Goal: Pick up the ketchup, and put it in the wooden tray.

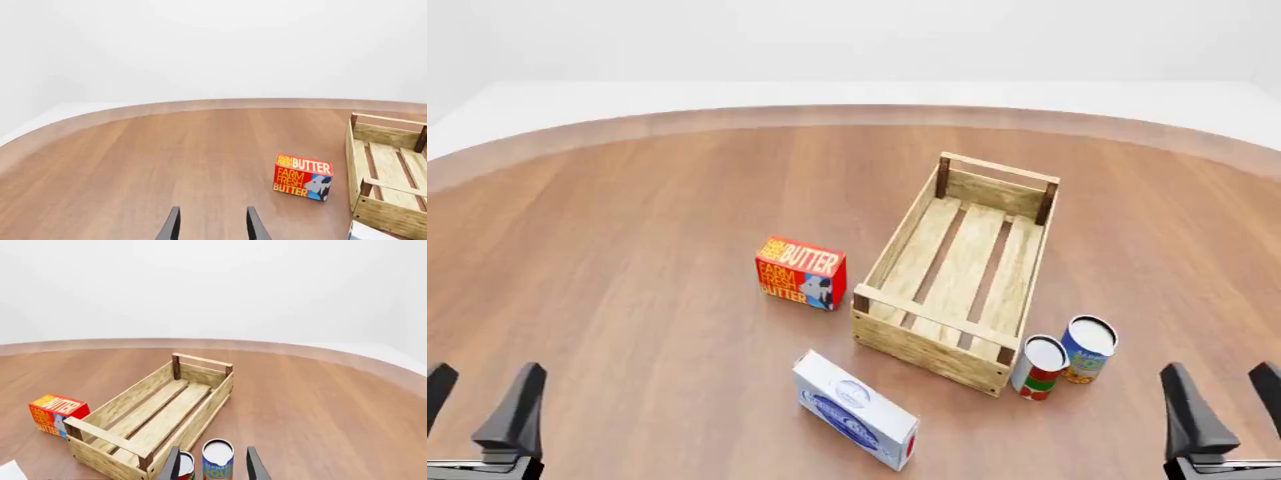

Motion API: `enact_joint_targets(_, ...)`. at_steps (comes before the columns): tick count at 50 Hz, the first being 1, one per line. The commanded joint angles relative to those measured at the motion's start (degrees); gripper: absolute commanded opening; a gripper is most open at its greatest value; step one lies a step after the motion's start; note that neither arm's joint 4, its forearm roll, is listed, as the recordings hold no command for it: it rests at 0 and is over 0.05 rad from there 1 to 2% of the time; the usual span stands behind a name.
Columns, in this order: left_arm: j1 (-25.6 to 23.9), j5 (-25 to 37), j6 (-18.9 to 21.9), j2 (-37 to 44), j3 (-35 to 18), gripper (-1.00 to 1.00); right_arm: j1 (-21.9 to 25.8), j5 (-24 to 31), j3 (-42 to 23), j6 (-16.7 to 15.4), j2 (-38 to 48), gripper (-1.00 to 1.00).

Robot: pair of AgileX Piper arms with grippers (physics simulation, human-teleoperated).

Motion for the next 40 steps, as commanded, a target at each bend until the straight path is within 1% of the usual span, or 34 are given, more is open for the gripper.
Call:
enact_joint_targets(1, 0.0, -0.1, 0.0, 0.3, -0.2, 1.0, 0.7, -0.2, -0.2, 0.0, 0.1, 1.0)
enact_joint_targets(3, 0.0, -0.1, 0.0, 0.3, -0.2, 1.0, 1.1, -0.3, -0.2, 0.9, 0.5, 1.0)
enact_joint_targets(5, 0.0, -0.1, 0.0, 0.3, -0.2, 1.0, 1.3, -2.1, -0.4, 1.0, 2.9, 1.0)
enact_joint_targets(6, 0.0, -0.1, 0.0, 0.3, -0.2, 1.0, 1.0, -6.2, -0.3, 1.7, 8.5, 1.0)
enact_joint_targets(8, 0.0, -0.1, 0.0, 0.3, -0.2, 1.0, 3.1, -13.3, -0.2, 2.5, 17.9, 1.0)
enact_joint_targets(9, 0.0, -0.1, 0.0, 0.3, -0.2, 1.0, 2.3, -16.4, -0.4, 2.4, 23.1, 1.0)
enact_joint_targets(11, 0.0, -0.1, 0.0, 0.3, -0.2, 1.0, 1.9, -17.4, -0.6, 1.9, 25.3, 1.0)
enact_joint_targets(12, 0.0, -0.1, 0.0, 0.3, -0.2, 1.0, 1.7, -14.9, -1.3, -0.4, 24.6, 1.0)
enact_joint_targets(13, 0.0, -0.1, 0.0, 0.3, -0.2, 1.0, 1.7, -14.7, -1.4, -0.5, 24.5, 1.0)
enact_joint_targets(15, 0.0, -0.1, 0.0, 0.3, -0.2, 1.0, 1.3, -14.7, -1.8, -1.9, 26.1, 1.0)
enact_joint_targets(16, 0.0, -0.1, 0.0, 0.3, -0.2, 1.0, 1.7, -13.8, -2.1, -1.3, 25.9, 1.0)
enact_joint_targets(19, 0.0, -0.1, 0.0, 0.3, -0.2, 1.0, 2.3, -10.0, -3.2, -1.2, 25.2, 1.0)
enact_joint_targets(21, 0.0, -0.1, 0.0, 0.3, -0.2, 1.0, 2.9, -7.7, -3.7, -2.6, 25.1, 1.0)
enact_joint_targets(22, 0.0, -0.1, 0.0, 0.3, -0.2, 1.0, 2.9, -7.7, -3.7, -2.6, 25.1, 1.0)
enact_joint_targets(23, 0.0, -0.1, 0.0, 0.3, -0.2, 1.0, 2.0, -6.2, -3.8, -4.6, 25.3, 1.0)
enact_joint_targets(24, 0.0, -0.1, 0.0, 0.3, -0.2, 1.0, 2.0, -6.1, -3.9, -4.6, 25.3, 1.0)
enact_joint_targets(25, 0.0, -0.1, 0.0, 0.3, -0.2, 1.0, 2.7, -4.0, -4.2, -4.3, 23.1, 1.0)
enact_joint_targets(27, 0.0, -0.1, 0.0, 0.3, -0.2, 1.0, 2.2, -0.3, -4.9, -6.8, 20.9, 1.0)
enact_joint_targets(30, 0.0, -0.1, 0.0, 0.3, -0.2, 1.0, 4.6, 6.6, -7.2, -7.8, 17.1, 1.0)
enact_joint_targets(32, 0.0, -0.1, 0.0, 0.3, -0.2, 1.0, 5.1, 11.6, -9.5, -8.9, 14.5, 1.0)
enact_joint_targets(33, 0.0, -0.1, 0.0, 0.3, -0.2, 1.0, 5.3, 13.0, -10.3, -9.5, 14.4, 1.0)
enact_joint_targets(34, 0.0, -0.1, 0.0, 0.3, -0.2, 1.0, 5.3, 13.1, -10.3, -9.5, 14.4, 1.0)
enact_joint_targets(37, 0.0, -0.1, 0.0, 0.3, -0.2, 1.0, 7.6, 18.1, -13.9, -8.6, 14.3, 1.0)
enact_joint_targets(39, 0.0, -0.1, 0.0, 0.3, -0.2, 1.0, 9.3, 21.5, -16.5, -9.1, 14.1, 1.0)
enact_joint_targets(40, 0.0, -0.1, 0.0, 0.3, -0.2, 1.0, 10.2, 22.3, -17.4, -9.0, 14.5, 1.0)
